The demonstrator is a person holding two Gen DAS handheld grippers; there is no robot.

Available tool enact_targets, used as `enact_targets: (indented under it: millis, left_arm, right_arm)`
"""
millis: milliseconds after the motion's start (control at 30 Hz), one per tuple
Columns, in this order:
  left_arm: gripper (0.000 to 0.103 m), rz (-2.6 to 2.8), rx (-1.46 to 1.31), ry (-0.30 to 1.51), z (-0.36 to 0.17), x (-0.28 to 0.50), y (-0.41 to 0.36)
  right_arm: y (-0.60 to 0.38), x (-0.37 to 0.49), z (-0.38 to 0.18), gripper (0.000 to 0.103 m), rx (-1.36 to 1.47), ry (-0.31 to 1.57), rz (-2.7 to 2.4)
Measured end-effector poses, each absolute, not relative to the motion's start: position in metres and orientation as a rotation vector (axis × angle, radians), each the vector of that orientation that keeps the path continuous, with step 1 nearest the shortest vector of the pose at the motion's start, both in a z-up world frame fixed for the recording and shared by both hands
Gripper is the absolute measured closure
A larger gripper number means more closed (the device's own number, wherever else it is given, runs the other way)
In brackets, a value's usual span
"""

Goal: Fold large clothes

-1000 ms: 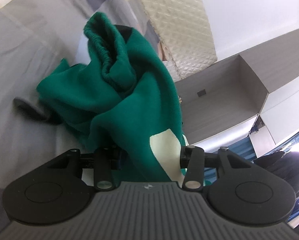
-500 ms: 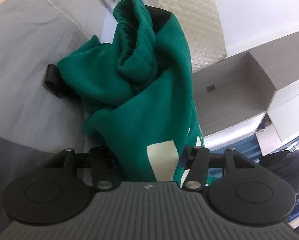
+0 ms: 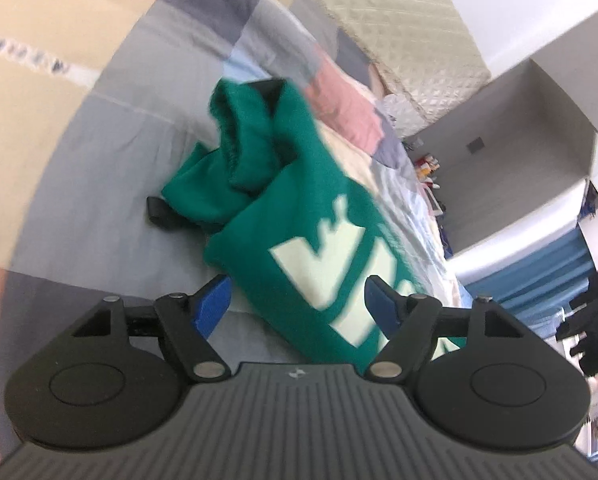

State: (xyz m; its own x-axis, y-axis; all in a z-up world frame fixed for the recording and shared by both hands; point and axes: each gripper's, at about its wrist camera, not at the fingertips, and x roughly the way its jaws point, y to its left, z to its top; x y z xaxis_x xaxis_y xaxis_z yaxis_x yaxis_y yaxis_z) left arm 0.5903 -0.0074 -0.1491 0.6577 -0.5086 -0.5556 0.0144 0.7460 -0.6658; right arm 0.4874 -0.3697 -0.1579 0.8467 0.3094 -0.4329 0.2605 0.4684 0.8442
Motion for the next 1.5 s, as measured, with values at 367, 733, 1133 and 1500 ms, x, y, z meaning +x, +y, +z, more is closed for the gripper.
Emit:
enact_targets:
  millis: [367,733,1133,1500]
  left_arm:
    - [0.025,-0.347,-0.395,0.695,-0.013,0.467,-0.023]
    - [0.023,-0.389,-0.22,0.55,0.087,0.309,-0.011]
    - [0.023,-0.383,-0.105,0.415,0.084,0.171,-0.007]
    - [0.023,-0.396,-0.048,0.335,0.05,0.111,-0.006]
  right_arm:
    - [-0.339,0.371,-0.049,0.047,0.835,0.48,0.068]
    - [-0.29,0.247,0.042,0.047,0.566,0.364,0.109]
    - [-0.241,0.147,0.055,0.047,0.32,0.331,0.099]
    - [-0.215,0.11,0.028,0.047,0.231,0.29,0.037]
